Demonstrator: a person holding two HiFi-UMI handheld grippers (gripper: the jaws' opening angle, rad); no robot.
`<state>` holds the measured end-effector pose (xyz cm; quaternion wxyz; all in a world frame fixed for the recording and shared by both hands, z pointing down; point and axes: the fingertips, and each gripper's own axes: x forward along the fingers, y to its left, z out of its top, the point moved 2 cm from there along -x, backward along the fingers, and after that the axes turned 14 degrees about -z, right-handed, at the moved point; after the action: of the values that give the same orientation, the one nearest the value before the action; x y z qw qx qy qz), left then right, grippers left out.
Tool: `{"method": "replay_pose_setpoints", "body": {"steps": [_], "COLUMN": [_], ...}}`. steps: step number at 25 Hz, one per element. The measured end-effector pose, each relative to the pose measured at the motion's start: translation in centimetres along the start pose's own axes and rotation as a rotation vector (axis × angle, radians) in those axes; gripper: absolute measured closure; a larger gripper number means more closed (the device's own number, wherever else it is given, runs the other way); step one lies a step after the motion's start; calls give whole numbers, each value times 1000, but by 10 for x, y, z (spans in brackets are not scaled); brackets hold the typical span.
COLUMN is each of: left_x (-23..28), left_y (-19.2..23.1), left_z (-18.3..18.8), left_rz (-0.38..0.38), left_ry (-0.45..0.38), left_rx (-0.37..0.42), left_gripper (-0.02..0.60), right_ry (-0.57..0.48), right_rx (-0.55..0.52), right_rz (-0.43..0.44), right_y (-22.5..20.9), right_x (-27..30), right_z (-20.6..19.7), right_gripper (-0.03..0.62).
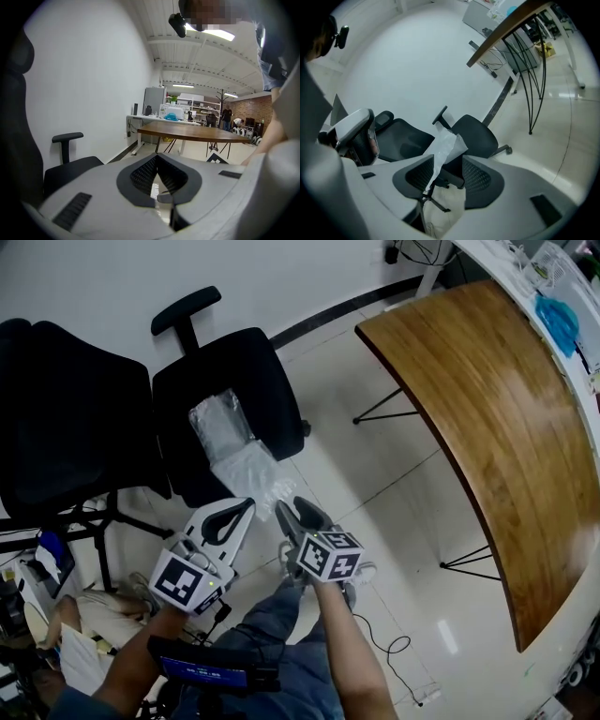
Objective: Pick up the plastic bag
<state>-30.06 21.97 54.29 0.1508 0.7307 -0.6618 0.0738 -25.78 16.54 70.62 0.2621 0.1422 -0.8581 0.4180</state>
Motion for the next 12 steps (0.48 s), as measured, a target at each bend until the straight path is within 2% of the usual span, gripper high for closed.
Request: {"method": "replay_pose_setpoints", "body": {"steps": [5, 12], "left_x": [2, -13], "left_y": [0, 11], "left_z": [-7, -10], "left_rz": [-4, 33], "left_ry": [43, 49], "left_rx": [-19, 1], "left_gripper": [575, 575], "right_ry": [-1, 29], "right_rx": [126, 212], "right_rz": [45, 108], "right_y": [4, 16], "right_x": [16, 33], "right_z": [1, -6], "right_gripper": [393, 393]}}
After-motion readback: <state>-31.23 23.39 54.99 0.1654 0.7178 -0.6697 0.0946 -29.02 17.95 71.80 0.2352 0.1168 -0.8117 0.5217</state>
